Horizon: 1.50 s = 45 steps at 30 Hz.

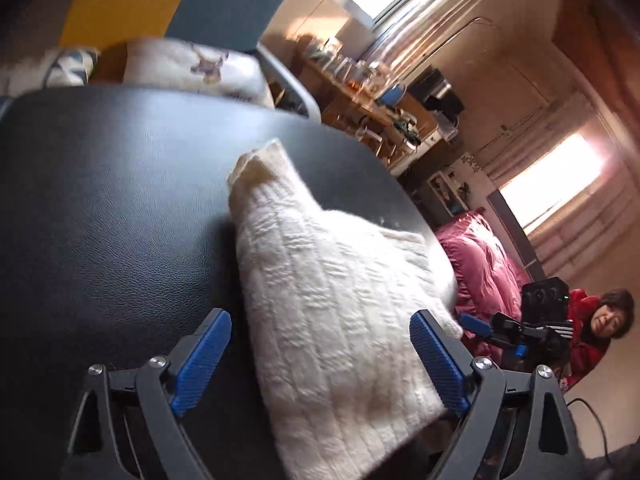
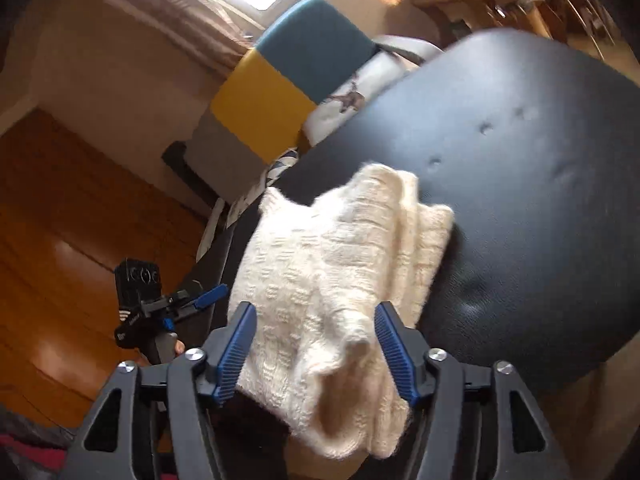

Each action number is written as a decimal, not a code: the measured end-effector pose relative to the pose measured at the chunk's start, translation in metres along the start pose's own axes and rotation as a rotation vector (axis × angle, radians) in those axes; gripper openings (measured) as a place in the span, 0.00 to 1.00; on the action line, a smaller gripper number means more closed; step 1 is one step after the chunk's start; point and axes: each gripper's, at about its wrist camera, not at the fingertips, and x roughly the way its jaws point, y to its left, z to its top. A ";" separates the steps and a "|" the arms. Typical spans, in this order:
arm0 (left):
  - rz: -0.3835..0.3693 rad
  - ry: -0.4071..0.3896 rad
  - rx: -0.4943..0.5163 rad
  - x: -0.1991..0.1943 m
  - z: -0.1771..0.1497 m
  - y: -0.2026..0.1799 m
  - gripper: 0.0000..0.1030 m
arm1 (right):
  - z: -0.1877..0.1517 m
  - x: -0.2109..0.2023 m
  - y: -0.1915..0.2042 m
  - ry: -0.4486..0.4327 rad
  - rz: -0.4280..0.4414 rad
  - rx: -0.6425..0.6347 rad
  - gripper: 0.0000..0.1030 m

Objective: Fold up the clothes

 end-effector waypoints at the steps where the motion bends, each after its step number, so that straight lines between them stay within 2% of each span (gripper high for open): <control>1: -0.012 0.035 -0.012 0.005 -0.001 0.006 0.89 | 0.003 0.005 -0.009 0.008 0.012 0.033 0.66; 3: -0.025 0.092 -0.024 0.020 0.001 0.010 0.89 | 0.007 0.013 -0.019 0.039 0.007 0.067 0.67; 9: -0.085 0.171 -0.073 0.050 0.003 0.013 0.91 | 0.010 0.059 -0.033 0.183 -0.020 0.121 0.67; 11: -0.111 0.194 -0.100 0.058 0.000 0.015 0.91 | 0.010 0.064 -0.034 0.181 0.018 0.146 0.67; 14: -0.103 0.165 -0.035 0.058 -0.003 0.007 0.91 | 0.008 0.063 -0.042 0.138 0.071 0.190 0.69; 15: -0.090 0.159 -0.019 0.058 -0.005 0.004 0.87 | 0.008 0.064 -0.043 0.122 0.075 0.193 0.69; 16: -0.076 0.154 -0.003 0.058 -0.007 0.001 0.75 | 0.008 0.064 -0.041 0.122 0.069 0.181 0.69; 18: -0.079 0.143 -0.001 0.058 -0.009 -0.002 0.66 | 0.007 0.066 -0.038 0.123 0.051 0.157 0.67; 19: -0.083 0.134 0.001 0.057 -0.009 -0.003 0.61 | 0.007 0.067 -0.035 0.121 0.013 0.135 0.62; 20: -0.082 0.124 0.008 0.056 -0.010 -0.005 0.59 | 0.009 0.076 -0.031 0.115 -0.025 0.104 0.47; 24: -0.057 0.087 0.058 0.049 -0.013 -0.018 0.50 | 0.006 0.080 -0.014 0.069 -0.081 0.011 0.38; 30: -0.105 0.069 0.147 0.049 -0.002 -0.049 0.49 | 0.008 0.061 -0.014 -0.009 -0.029 -0.014 0.36; 34: -0.145 0.088 0.226 0.070 0.019 -0.085 0.49 | 0.016 0.028 -0.020 -0.099 -0.011 -0.008 0.36; 37: -0.186 0.101 0.297 0.093 0.047 -0.126 0.49 | 0.031 -0.004 -0.018 -0.194 -0.031 -0.018 0.36; 42: -0.260 0.122 0.428 0.149 0.100 -0.206 0.49 | 0.071 -0.064 -0.036 -0.337 -0.113 -0.013 0.36; 45: -0.244 0.174 0.475 0.201 0.126 -0.242 0.49 | 0.096 -0.081 -0.068 -0.380 -0.185 0.039 0.36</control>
